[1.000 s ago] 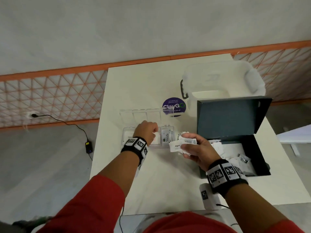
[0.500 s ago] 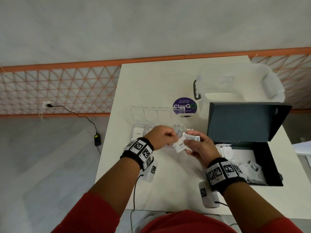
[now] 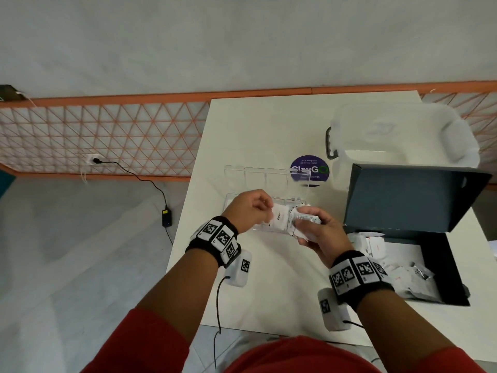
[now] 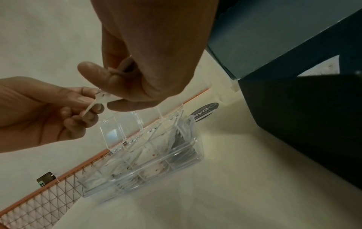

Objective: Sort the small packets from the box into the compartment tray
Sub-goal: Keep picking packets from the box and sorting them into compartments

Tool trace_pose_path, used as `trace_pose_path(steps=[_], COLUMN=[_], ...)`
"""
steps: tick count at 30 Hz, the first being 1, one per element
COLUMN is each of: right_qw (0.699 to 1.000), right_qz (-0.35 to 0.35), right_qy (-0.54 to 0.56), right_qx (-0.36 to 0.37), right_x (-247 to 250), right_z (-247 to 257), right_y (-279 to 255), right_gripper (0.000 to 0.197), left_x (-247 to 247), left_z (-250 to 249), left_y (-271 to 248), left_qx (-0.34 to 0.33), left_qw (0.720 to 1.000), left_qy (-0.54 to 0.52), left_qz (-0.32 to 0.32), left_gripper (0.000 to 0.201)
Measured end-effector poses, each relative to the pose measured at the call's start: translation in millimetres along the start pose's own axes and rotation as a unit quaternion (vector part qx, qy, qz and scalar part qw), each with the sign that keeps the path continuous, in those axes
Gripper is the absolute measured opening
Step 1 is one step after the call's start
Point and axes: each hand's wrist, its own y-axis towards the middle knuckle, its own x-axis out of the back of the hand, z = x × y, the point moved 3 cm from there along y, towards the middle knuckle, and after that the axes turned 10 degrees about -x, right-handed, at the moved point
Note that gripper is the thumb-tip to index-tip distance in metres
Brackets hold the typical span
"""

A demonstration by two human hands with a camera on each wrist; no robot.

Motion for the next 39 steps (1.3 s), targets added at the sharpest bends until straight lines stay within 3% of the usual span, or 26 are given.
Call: trace_pose_path(steps=[6,9,15,21,25,29,33,35,39], right_qw=[1.0,1.0,1.0,1.0,1.0,1.0,1.0,1.0,1.0], right_qz=[-0.006,-0.014,-0.019,-0.022,-0.021,-0.013,-0.004,0.001,-0.001], right_qy=[-0.006,-0.006,-0.001,0.005,0.004,0.003,-0.004,-0.011,-0.014], right_qx=[0.002,0.005,0.007,0.006,0.006,0.002,-0.001,-0.001,-0.005], right_x=[7.7,12.0,12.3,11.8,10.1,7.6,3.9,2.8,0.1], right_z=[0.0,-0.4,-0.7,-0.4,0.6,0.3,-0.3,-0.5,-0.6], right_y=[-1.9,-2.2,-1.7,1.7,3.7,5.7,4.9,4.3,2.0], right_gripper=[0.028,0.027,0.027,0.028,0.028,0.031,0.034,0.033,0.027], left_x=[30.9,40.0,28.5,7.0,2.2,3.2,4.2,6.6,10.0], left_z=[7.8,14.3,35.1,48.2,53.6,55.1,52.7,47.4,20.0], left_y=[4.1,7.3,16.2,24.8,25.1,26.7,25.7,23.7,18.7], left_qx=[0.027,0.048,0.077,0.013,-0.028,-0.024,-0.024,-0.027,-0.084], left_qw=[0.993,0.984,0.959,0.903,0.891,0.869,0.847,0.855,0.94], left_qy=[0.08,0.142,0.27,0.422,0.45,0.49,0.526,0.514,0.33], left_qz=[-0.084,-0.095,-0.029,0.076,0.055,0.059,0.069,0.062,0.018], left_gripper=[0.028,0.026,0.022,0.027,0.033,0.019,0.024,0.025,0.012])
